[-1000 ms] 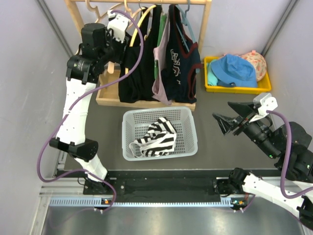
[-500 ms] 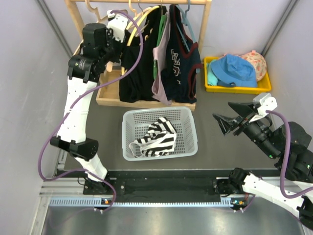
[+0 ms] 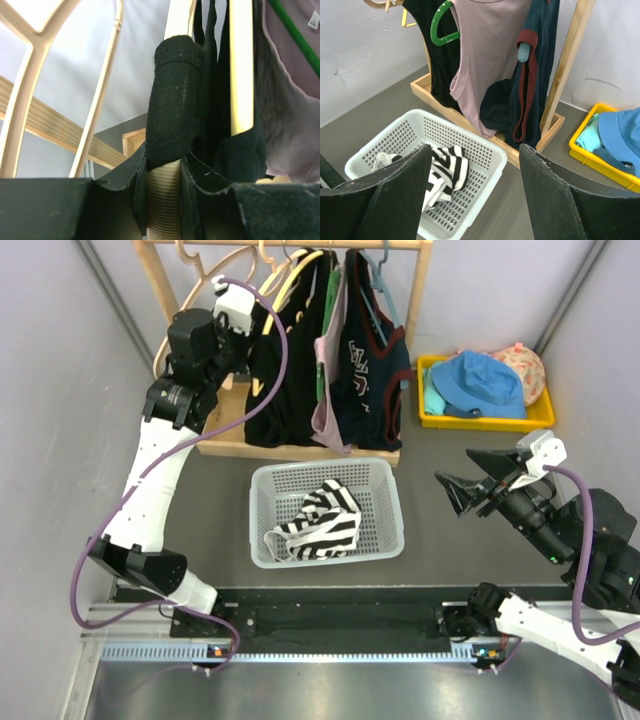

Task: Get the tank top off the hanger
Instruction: Pick up the hanger from the clothesline.

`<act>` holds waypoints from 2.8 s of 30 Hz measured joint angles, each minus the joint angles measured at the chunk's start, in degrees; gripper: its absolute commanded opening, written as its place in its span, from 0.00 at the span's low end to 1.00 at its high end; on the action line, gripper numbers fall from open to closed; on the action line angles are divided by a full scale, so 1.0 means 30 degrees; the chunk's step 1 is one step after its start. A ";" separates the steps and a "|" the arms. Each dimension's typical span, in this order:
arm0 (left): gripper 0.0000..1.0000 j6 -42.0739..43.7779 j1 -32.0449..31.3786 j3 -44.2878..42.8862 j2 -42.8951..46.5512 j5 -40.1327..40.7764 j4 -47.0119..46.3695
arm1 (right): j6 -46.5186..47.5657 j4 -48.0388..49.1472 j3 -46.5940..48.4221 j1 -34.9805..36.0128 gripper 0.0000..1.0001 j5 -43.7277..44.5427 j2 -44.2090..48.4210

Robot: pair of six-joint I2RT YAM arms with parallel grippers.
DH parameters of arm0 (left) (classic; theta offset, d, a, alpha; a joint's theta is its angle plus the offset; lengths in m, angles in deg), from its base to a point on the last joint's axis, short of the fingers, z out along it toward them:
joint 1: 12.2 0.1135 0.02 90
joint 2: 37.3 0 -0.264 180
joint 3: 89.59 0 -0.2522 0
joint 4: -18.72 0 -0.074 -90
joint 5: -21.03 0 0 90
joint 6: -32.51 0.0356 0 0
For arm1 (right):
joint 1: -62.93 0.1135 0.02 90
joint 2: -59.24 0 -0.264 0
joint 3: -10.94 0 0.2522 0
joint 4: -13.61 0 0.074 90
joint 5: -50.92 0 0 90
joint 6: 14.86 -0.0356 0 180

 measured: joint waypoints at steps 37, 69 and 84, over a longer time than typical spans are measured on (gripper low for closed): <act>0.00 0.0022 -0.0066 0.0087 -0.0087 0.1260 -0.2652 | -0.0481 -0.0058 -0.0408 0.0000 0.70 0.0000 0.0036; 0.00 -0.1326 0.0022 -0.0080 0.4073 -0.0066 -0.0503 | -0.0503 0.0437 -0.0160 0.0000 0.70 0.1202 -0.2193; 0.00 0.0204 0.0117 0.1982 0.9041 -0.2229 -0.0328 | -0.1297 0.0714 -0.0029 0.0000 0.70 0.1668 -0.3082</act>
